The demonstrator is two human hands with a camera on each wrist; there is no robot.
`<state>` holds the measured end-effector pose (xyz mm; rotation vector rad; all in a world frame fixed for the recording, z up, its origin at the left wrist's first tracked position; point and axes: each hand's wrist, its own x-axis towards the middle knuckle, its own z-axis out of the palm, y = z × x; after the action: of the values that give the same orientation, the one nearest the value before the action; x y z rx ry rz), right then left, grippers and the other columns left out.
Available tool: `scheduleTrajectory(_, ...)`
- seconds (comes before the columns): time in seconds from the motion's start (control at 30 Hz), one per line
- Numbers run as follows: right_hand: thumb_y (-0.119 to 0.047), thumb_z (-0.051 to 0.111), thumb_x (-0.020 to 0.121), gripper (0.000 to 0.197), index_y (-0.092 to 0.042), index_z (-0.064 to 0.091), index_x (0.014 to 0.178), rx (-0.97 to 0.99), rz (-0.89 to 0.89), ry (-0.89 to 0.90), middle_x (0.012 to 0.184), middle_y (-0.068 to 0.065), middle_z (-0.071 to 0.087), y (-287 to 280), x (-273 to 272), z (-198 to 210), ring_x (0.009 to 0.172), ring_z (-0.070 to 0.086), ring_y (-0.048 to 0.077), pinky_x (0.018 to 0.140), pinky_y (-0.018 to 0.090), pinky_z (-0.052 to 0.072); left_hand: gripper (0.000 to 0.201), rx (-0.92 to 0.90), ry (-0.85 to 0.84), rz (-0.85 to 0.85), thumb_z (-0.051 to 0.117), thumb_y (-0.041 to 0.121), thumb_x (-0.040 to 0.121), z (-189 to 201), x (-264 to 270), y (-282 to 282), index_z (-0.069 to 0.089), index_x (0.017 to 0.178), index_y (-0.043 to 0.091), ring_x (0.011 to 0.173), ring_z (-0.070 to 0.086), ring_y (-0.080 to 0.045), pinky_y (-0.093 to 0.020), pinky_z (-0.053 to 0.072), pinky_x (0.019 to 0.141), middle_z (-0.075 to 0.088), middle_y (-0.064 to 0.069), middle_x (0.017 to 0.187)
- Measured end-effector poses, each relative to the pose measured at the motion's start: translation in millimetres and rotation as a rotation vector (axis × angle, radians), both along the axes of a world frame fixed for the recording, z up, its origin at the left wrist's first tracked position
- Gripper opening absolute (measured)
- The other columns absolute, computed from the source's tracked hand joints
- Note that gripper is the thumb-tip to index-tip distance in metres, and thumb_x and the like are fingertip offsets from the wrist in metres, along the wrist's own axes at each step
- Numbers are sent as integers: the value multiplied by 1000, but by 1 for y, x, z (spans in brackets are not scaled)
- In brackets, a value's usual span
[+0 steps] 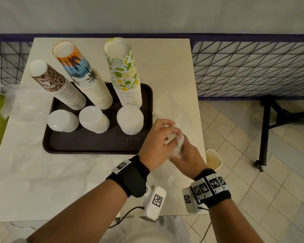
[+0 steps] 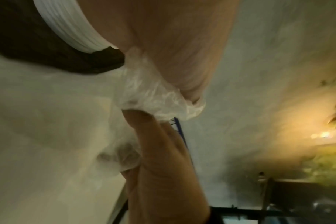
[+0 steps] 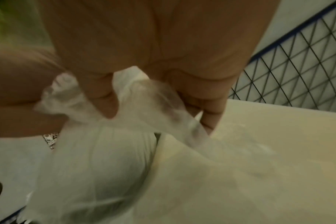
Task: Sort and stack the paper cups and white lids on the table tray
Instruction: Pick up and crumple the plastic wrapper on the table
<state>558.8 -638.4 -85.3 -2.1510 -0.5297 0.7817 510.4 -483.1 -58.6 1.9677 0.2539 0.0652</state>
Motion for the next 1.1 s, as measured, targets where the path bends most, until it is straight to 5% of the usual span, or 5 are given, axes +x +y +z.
scheduleTrajectory(0.2,1,66,90,8,-2,63,83,436,-50,-122,79,14,60,0,15,50,71,57,36,62,48,50,99,-171,-16,-147,90,28,77,36,-7,23,28,153,38,145,34,2,-24,34,117,35,17,156)
scheduleTrajectory(0.47,7,49,78,50,2,54,127,768,-47,251,111,27,66,13,-5,94,106,62,46,94,52,53,44,-158,204,25,88,22,75,46,-66,63,70,115,29,94,71,-5,-20,53,81,76,11,101)
scheduleTrajectory(0.63,-6,63,86,45,-30,62,124,197,151,-192,118,-6,56,42,-60,41,94,60,11,81,34,55,32,31,358,154,85,22,83,47,-154,128,68,100,44,85,67,10,-10,46,73,74,24,90)
scheduleTrajectory(0.83,-44,68,90,77,-42,23,153,-362,784,-388,156,9,13,126,-151,-17,132,31,38,107,51,43,72,365,562,355,59,68,51,25,-265,190,78,92,12,118,58,-27,-34,45,98,67,-10,110)
scheduleTrajectory(1.1,10,45,90,41,-10,61,122,-418,653,-386,119,12,54,155,-157,-22,111,54,31,90,35,45,67,527,694,187,76,52,73,-43,-306,232,71,125,11,143,41,-40,-46,33,117,37,-18,161)
